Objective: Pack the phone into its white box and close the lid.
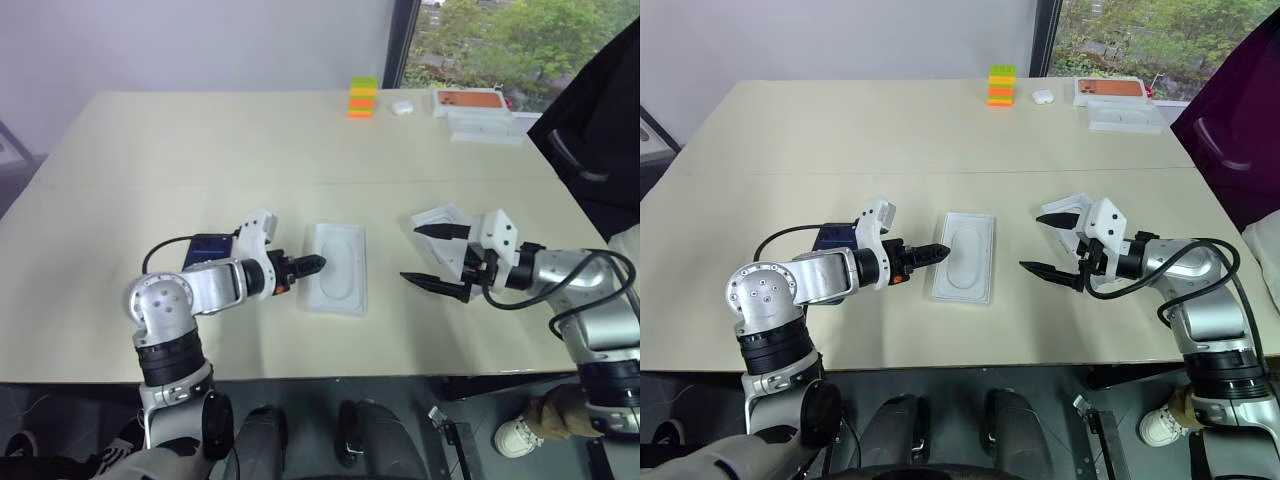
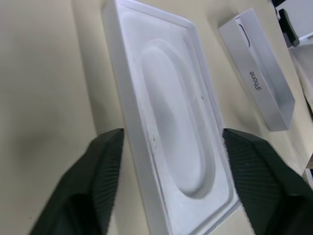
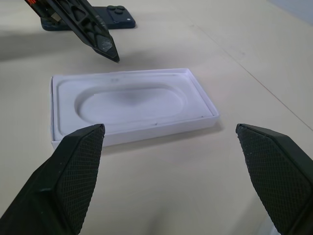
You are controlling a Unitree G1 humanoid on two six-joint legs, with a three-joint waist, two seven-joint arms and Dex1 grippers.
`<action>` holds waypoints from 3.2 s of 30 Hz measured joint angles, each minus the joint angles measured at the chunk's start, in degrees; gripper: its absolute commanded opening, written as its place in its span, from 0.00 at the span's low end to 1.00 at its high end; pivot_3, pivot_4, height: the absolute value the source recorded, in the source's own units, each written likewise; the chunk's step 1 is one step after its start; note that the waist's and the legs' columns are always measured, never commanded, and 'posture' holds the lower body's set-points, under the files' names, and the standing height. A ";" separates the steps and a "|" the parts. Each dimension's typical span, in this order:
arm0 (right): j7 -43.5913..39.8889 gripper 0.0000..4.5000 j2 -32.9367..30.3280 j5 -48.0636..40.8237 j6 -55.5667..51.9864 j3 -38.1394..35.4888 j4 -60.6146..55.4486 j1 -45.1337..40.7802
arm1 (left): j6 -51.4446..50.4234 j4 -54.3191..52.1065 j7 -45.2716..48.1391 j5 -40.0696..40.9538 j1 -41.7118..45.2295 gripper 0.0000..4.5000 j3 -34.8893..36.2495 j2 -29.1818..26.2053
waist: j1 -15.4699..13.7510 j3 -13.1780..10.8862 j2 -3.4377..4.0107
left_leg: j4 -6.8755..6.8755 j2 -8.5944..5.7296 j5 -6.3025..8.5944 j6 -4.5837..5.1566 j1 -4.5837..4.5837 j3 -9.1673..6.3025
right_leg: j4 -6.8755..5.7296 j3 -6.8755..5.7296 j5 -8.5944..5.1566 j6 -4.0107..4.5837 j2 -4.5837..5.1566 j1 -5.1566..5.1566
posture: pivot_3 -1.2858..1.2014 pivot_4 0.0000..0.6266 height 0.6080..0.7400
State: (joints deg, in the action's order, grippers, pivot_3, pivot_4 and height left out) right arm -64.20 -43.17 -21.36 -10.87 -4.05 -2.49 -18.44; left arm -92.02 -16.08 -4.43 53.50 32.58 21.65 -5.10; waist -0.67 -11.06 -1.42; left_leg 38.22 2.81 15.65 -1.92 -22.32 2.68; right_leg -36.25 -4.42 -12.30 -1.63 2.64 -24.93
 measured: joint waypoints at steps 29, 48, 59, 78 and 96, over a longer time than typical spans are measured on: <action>20.06 0.01 13.81 24.06 -8.16 27.42 -1.98 -9.87 | 50.36 0.67 44.24 -16.06 -17.27 0.76 -7.90 -30.71 | 0.04 0.00 0.05 | -0.07 0.03 -0.03 -0.05 -0.17 0.11 | 0.03 0.02 0.00 0.05 0.03 -0.25 | 0.52 0.24 1.00; 14.84 0.65 17.31 17.21 -12.66 18.40 -2.06 -12.17 | 51.49 0.51 43.15 -17.92 -17.67 0.76 -9.57 -30.28 | 0.05 0.00 0.05 | -0.07 0.06 -0.03 -0.05 -0.16 0.11 | 0.00 0.02 0.02 0.05 0.02 -0.26 | 0.52 0.24 1.00; 7.53 0.99 10.90 10.11 -24.42 21.88 -13.41 -10.84 | 52.73 1.51 47.27 -17.76 -18.09 0.76 -9.44 -32.38 | 0.28 -0.01 0.06 | -0.15 0.06 0.00 -0.01 -0.15 0.13 | 0.02 0.01 -0.01 0.02 0.01 -0.30 | 0.52 0.24 1.00; 7.87 0.99 6.68 18.22 -18.33 29.13 -12.25 -8.96 | 65.34 1.73 64.35 -16.81 -25.72 0.76 -6.64 -38.28 | 0.00 -0.01 0.06 | -0.14 0.07 0.00 -0.01 -0.19 0.14 | 0.03 0.01 -0.14 0.06 0.01 -0.36 | 0.52 0.24 1.00; 7.08 0.49 8.05 20.66 -14.15 30.19 -9.41 -8.59 | 67.61 2.72 62.90 -18.09 -25.61 0.76 -7.08 -37.77 | 0.10 -0.01 0.06 | -0.14 0.10 0.00 -0.01 -0.17 0.15 | 0.03 0.01 -0.08 -0.05 -0.02 -0.36 | 0.52 0.24 1.00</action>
State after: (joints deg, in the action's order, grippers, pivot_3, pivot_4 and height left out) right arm -57.12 -35.12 -0.70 -25.02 26.14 -11.90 -27.03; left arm -24.41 -13.36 58.48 35.42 6.97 14.58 -42.87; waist -0.56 -11.07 -1.36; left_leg 38.08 2.91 15.65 -1.93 -22.50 2.83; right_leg -36.22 -4.41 -12.38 -1.69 2.62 -25.29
